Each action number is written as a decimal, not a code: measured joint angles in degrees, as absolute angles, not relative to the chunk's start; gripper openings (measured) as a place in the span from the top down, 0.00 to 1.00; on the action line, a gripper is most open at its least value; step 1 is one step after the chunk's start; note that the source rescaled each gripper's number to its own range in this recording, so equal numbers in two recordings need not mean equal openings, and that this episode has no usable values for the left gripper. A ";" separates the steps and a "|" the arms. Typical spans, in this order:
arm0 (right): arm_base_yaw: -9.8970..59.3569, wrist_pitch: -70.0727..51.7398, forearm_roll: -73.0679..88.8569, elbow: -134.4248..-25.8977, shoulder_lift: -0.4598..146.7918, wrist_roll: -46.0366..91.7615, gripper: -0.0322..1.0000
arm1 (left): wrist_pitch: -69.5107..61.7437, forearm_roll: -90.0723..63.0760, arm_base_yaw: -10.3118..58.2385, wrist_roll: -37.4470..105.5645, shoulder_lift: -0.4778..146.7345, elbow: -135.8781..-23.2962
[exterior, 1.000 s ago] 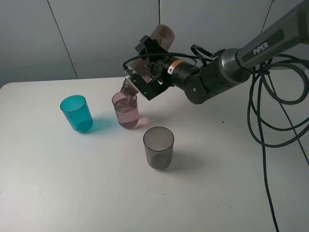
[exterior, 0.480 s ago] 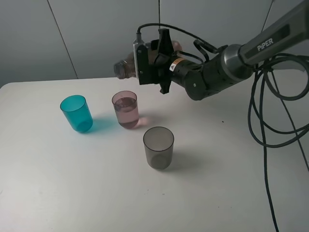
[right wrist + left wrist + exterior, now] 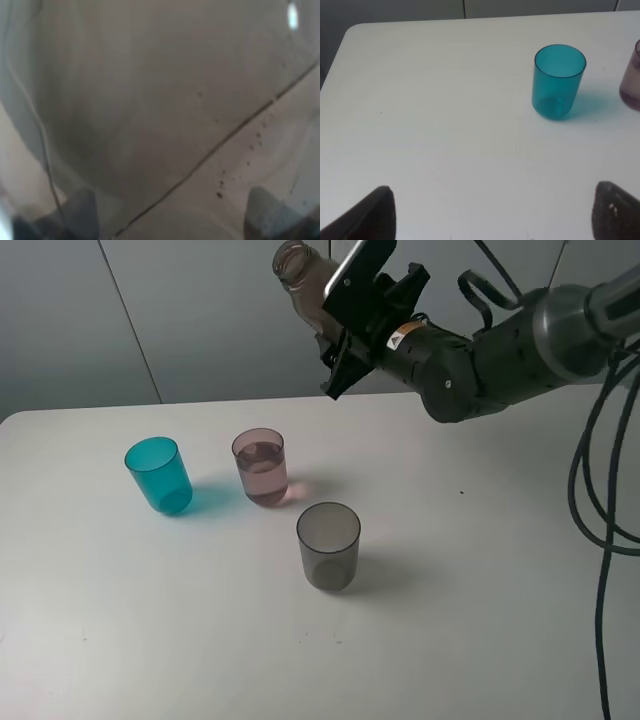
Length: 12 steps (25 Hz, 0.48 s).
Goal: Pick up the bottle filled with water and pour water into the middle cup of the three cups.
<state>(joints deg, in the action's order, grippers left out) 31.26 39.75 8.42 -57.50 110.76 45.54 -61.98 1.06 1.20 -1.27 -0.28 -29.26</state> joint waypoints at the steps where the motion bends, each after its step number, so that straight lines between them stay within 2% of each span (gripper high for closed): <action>1: 30.33 39.75 7.33 -55.65 108.90 42.65 0.96 | -61.98 1.06 1.20 -1.27 -0.28 -29.26; 8: 25.14 40.64 5.58 -41.75 96.93 31.72 0.96 | -61.98 1.06 1.20 -1.27 -0.28 -29.26; 12: 21.47 40.87 5.48 -37.28 94.25 25.78 0.96 | -61.98 1.06 1.20 -1.17 -0.28 -29.26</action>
<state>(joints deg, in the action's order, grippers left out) 21.47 40.87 5.48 -37.28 94.25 25.78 -61.98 1.06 1.20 -1.17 -0.28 -29.26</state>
